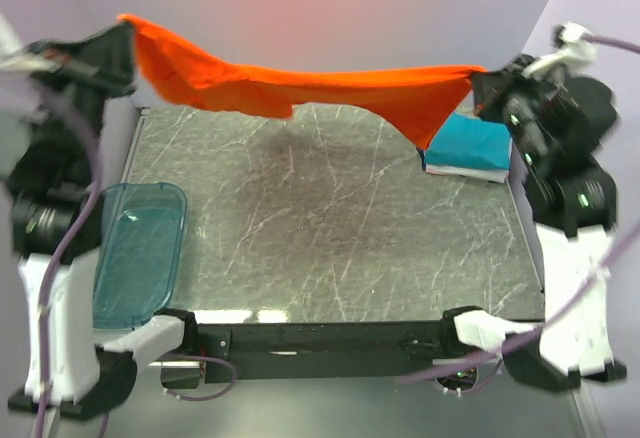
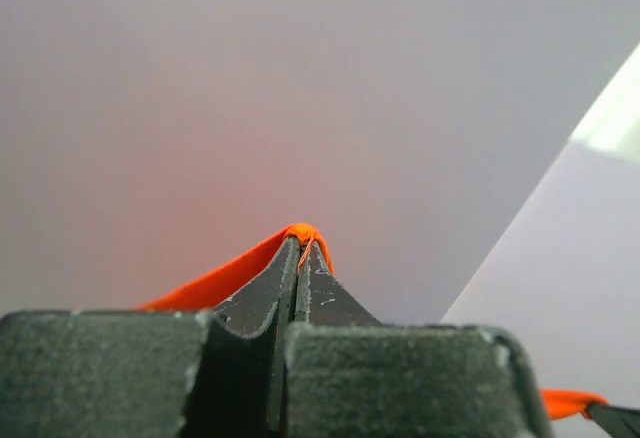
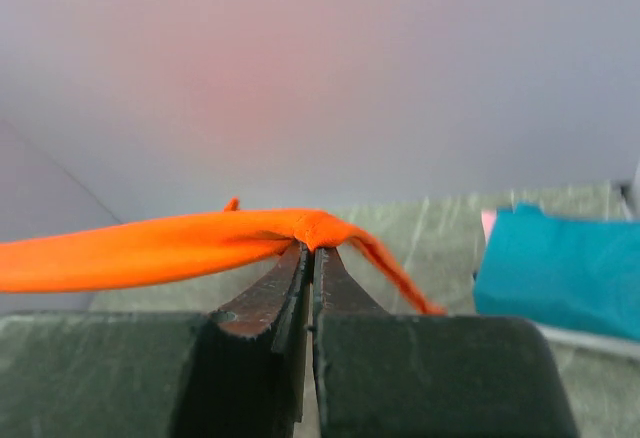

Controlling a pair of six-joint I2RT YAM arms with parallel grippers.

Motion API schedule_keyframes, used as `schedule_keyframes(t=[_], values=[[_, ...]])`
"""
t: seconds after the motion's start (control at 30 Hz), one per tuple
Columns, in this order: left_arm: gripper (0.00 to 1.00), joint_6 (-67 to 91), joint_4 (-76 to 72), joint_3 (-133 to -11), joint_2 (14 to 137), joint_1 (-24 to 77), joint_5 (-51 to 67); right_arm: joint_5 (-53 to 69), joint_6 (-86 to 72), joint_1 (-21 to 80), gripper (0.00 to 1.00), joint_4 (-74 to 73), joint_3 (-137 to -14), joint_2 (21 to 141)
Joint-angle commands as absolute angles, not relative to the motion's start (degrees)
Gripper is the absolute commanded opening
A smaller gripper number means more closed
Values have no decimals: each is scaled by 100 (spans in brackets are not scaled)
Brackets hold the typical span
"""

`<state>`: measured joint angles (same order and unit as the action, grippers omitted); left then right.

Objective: Fold and stack the t-shirts
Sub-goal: Flatten the tshirt out

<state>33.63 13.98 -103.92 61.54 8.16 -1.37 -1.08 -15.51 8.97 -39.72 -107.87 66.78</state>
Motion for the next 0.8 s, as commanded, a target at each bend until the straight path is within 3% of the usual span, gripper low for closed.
schedule_keyframes(t=[0.0, 0.37, 0.57, 0.77], values=[[0, 3261, 843, -10371, 5670, 782, -430, -158, -1485, 879, 0, -2999, -10556, 6022], [0, 3427, 1108, -11162, 5475, 782, -361, -334, -1854, 870, 0, -3296, -10503, 5282], [0, 3998, 1213, -10364, 6230, 782, 295, -562, -1846, 870, 0, -3174, -9354, 5423], [0, 4298, 1142, -9335, 7872, 782, 869, -467, -1740, 677, 0, -2260, -7649, 6230]])
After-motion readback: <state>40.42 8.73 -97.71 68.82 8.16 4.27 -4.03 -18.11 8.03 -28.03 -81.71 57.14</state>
